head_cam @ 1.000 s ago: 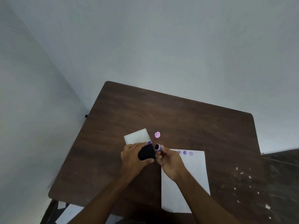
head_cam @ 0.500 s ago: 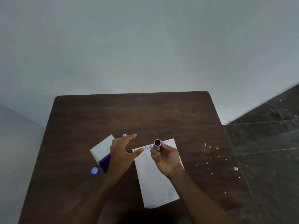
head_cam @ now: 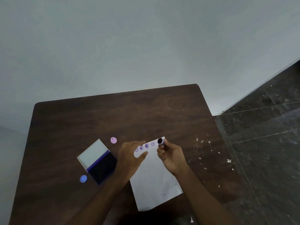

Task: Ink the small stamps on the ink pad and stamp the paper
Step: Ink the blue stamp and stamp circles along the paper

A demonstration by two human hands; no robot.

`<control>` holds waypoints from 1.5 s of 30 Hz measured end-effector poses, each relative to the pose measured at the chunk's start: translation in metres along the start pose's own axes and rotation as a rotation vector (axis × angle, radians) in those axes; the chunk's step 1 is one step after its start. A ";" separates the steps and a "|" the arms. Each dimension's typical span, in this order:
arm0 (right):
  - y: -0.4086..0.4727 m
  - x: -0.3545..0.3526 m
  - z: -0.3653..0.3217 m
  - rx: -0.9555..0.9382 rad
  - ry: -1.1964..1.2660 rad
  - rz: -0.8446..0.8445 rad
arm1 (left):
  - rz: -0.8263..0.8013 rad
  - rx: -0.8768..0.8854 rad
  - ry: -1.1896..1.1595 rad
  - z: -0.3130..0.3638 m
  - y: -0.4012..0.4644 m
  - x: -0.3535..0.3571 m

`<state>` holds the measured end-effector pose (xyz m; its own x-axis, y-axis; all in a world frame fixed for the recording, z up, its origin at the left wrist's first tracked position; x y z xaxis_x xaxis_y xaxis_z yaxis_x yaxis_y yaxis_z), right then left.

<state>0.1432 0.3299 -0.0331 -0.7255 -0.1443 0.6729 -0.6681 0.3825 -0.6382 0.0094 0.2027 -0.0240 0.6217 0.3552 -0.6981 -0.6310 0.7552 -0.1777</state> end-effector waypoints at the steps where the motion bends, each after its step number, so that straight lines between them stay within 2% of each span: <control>1: 0.002 -0.005 -0.006 -0.062 -0.139 0.105 | -0.014 -0.012 0.022 0.000 0.002 0.005; 3: 0.004 -0.013 -0.017 -0.220 -0.459 0.298 | -0.060 -0.029 0.098 0.003 0.007 0.015; 5: 0.006 -0.016 -0.023 -0.326 -0.810 0.421 | -0.100 -0.009 0.184 0.007 0.012 0.025; 7: 0.011 -0.018 -0.024 -0.349 -1.063 0.479 | -0.151 -0.010 0.245 0.010 0.019 0.034; 9: 0.018 -0.019 -0.019 -0.307 -1.160 0.480 | -0.191 -0.038 0.289 0.010 0.025 0.042; 13: 0.030 -0.020 -0.009 -0.226 -1.238 0.451 | -0.177 -0.082 0.334 0.005 0.034 0.050; 20: 0.043 -0.020 -0.008 -0.328 -1.472 0.411 | -0.088 -0.064 0.357 -0.001 0.043 0.056; 26: 0.046 -0.020 -0.007 -0.330 -1.524 0.383 | -0.109 -0.109 0.428 -0.004 0.049 0.066; 34: 0.043 -0.020 -0.007 -0.314 -1.463 0.430 | -0.128 -0.117 0.450 -0.006 0.055 0.068; 45: 0.042 -0.013 -0.010 -0.441 -1.558 0.375 | -0.091 -0.101 0.466 -0.006 0.054 0.068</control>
<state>0.1262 0.3571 -0.0653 -0.4648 -0.6007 -0.6505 -0.5317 0.7768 -0.3374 0.0147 0.2647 -0.0857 0.4169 -0.0115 -0.9089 -0.6400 0.7063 -0.3025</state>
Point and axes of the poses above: each hand's wrist, its own y-axis towards the middle knuckle, its own x-axis out of the palm, z = x × y, the point moved 3 cm from there along y, towards the middle knuckle, and after that the axes turned 6 degrees about -z, right-handed, at the moved point
